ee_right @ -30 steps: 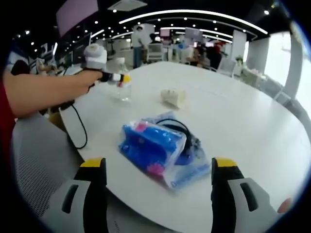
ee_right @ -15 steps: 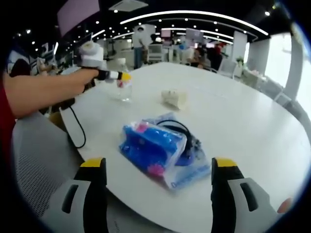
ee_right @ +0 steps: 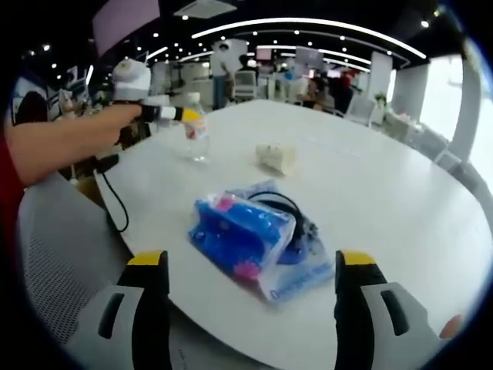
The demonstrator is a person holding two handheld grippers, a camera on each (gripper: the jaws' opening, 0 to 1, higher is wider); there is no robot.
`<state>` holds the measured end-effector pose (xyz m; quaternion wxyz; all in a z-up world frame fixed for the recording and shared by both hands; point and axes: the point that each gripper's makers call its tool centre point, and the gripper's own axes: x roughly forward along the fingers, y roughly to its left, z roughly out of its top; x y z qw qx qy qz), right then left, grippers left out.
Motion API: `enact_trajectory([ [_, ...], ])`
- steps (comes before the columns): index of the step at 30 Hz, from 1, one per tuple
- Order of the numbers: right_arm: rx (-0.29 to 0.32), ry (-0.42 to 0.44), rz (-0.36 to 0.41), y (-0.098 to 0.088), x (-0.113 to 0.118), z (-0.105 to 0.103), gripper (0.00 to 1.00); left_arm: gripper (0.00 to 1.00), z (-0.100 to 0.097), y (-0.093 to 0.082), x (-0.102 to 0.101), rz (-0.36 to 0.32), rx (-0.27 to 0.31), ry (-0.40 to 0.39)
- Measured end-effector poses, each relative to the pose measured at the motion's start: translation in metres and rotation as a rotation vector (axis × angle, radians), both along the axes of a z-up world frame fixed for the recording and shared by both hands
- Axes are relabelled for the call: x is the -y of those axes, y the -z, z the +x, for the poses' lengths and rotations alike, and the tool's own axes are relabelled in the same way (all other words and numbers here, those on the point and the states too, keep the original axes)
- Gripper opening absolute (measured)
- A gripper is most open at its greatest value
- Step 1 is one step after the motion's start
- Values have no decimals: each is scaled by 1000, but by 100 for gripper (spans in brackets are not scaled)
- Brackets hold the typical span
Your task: Arrange the tabletop items into an orderly group along one side of the table until the central work area is clear of visible clutter.
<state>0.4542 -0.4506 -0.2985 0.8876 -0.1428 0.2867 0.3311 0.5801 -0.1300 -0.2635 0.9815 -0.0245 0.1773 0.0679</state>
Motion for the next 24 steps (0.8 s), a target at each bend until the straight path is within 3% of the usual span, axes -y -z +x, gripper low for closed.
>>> enact_trajectory([
  [5,2,-1,-1,0,0,0,88,58,-14,-4,9,-40,-6,23],
  [24,9,-4,-2,-2,-1,0,88,57,-56,-26,51,-63,11,182],
])
